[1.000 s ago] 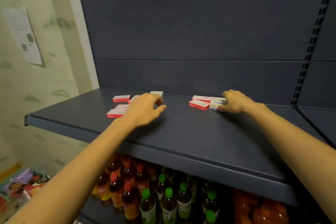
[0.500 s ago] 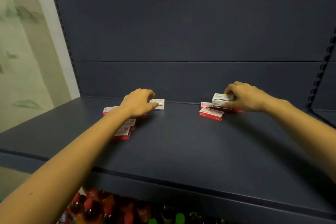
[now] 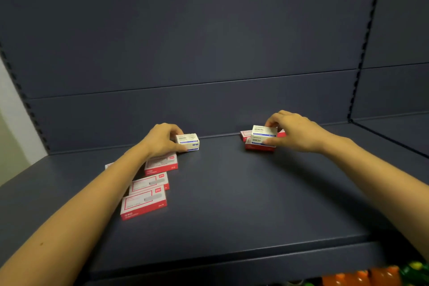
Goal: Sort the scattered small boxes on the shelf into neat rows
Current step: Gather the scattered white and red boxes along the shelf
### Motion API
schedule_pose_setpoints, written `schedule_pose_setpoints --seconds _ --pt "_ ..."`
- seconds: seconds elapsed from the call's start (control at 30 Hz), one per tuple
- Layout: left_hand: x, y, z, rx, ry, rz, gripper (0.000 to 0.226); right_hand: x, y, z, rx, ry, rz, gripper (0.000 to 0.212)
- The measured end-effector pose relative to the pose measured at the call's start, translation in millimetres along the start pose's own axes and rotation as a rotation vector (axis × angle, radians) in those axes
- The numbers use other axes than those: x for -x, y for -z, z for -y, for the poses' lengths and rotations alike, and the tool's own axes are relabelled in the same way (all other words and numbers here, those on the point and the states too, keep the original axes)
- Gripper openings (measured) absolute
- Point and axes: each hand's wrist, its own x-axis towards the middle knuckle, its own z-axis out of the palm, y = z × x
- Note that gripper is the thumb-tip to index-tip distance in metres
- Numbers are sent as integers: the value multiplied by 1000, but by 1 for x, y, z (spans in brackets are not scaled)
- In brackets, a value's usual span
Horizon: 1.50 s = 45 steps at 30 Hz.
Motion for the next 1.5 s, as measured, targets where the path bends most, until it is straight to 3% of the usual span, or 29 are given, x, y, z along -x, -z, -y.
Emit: schedule_pose_setpoints --seconds 0.27,0.77,1.13,1.5 --pt "-7 -1 -77 141 -277 -88 36 50 24 -32 24 -110 -81 41" --pt "21 -101 -299 315 -580 65 36 206 104 -162 100 -343 -131 41" --pt "52 -187 -439 398 -638 111 34 311 149 -278 107 -398 -140 39" --pt "26 -232 -495 318 -617 129 33 317 179 -355 115 -387 -128 41"
